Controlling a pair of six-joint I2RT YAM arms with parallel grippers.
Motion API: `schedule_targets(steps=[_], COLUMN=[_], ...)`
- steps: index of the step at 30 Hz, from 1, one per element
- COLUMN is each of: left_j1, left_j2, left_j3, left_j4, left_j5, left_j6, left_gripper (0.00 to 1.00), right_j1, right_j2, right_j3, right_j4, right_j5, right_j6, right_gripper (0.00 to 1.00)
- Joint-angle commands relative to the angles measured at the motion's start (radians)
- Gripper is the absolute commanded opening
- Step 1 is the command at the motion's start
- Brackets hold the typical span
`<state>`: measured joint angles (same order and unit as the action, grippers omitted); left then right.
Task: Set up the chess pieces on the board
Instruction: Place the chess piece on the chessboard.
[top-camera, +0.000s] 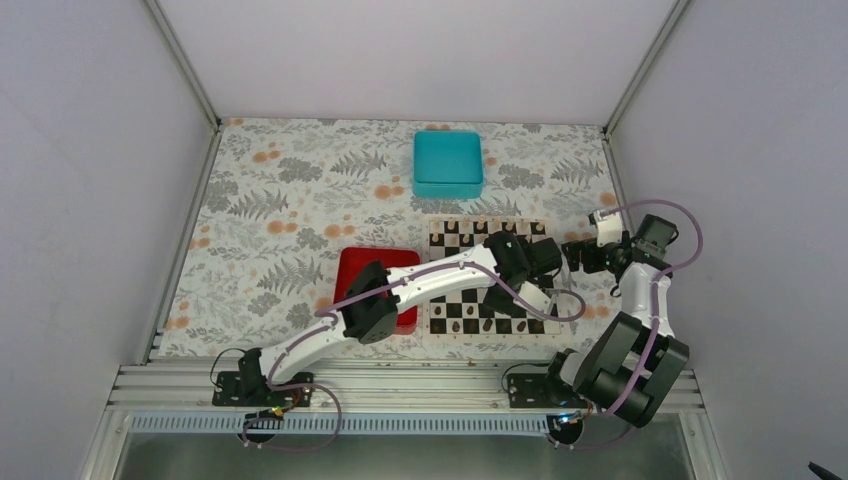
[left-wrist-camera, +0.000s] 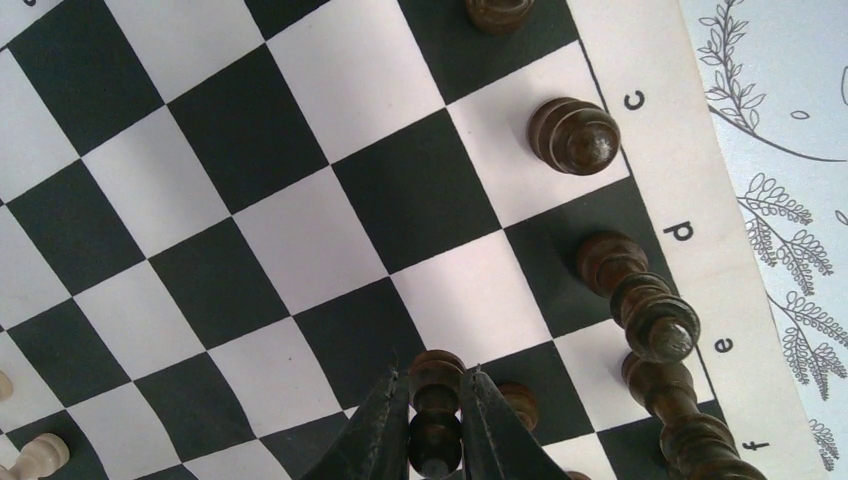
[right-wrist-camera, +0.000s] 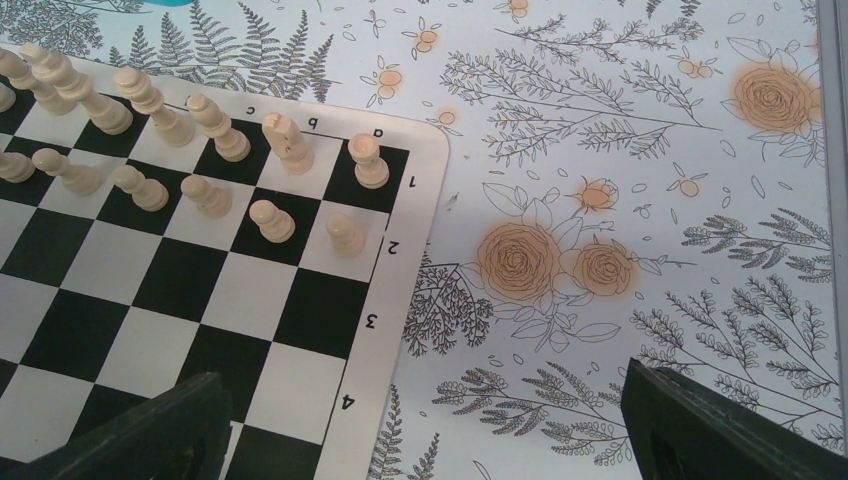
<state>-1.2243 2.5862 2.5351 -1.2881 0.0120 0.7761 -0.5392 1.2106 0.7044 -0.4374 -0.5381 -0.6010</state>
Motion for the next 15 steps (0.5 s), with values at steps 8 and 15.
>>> schedule_targets(steps=[8, 15], left_j1=[-0.001, 0.0], left_j2=[0.043, 0.059], left_j3=[-0.019, -0.014], left_j4=[0.012, 0.024], left_j5=[0.04, 0.043], left_j6=[0.005, 0.011], left_gripper=[0.14, 0.14], right_j1=[-0.015, -0.016], right_j2=[-0.02, -0.029], right_j3=[0.003, 0.002], right_j4=[0.019, 0.027], right_j5=[-0.022, -0.01], right_j6=[0.006, 0.014], right_gripper=[1.0, 1.0])
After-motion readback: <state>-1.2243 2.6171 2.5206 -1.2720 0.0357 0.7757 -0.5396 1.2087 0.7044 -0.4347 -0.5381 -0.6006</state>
